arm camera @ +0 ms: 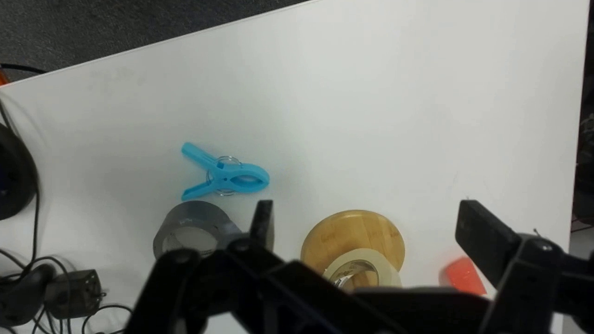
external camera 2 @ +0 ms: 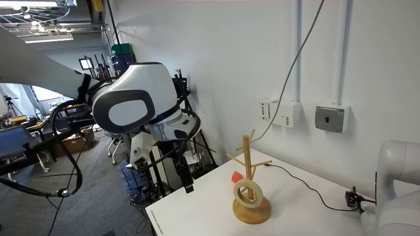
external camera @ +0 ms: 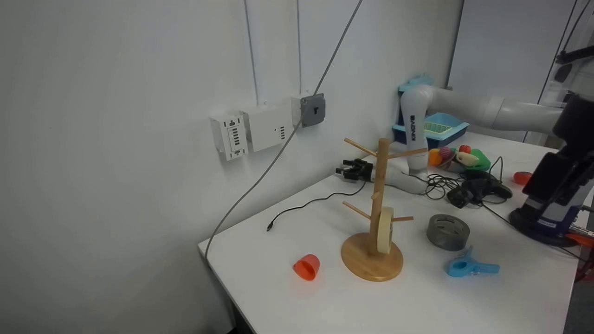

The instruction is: Remove the tape off of the wooden holder then put the dark brown tape on the bottom position of the wooden holder then put the peg on the top position of the wooden holder

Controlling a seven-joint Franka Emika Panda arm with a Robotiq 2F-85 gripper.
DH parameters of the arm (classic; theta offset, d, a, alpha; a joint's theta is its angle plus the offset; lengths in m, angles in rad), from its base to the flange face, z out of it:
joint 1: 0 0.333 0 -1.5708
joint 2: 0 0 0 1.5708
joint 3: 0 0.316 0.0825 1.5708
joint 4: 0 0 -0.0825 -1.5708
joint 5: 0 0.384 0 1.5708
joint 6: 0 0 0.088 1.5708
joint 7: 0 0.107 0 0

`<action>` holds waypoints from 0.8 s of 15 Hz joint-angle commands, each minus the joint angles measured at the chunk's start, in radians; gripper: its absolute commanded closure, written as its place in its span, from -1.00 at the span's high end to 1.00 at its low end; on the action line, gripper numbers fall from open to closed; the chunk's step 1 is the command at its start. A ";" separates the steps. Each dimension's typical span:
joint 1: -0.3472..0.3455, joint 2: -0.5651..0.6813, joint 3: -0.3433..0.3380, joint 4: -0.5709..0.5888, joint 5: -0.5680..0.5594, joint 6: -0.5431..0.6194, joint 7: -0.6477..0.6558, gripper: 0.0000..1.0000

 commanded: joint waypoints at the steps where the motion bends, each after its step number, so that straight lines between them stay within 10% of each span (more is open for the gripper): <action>1: 0.015 0.073 0.035 0.005 -0.015 0.127 0.079 1.00; 12: 0.017 0.306 0.080 0.014 -0.331 0.457 0.485 1.00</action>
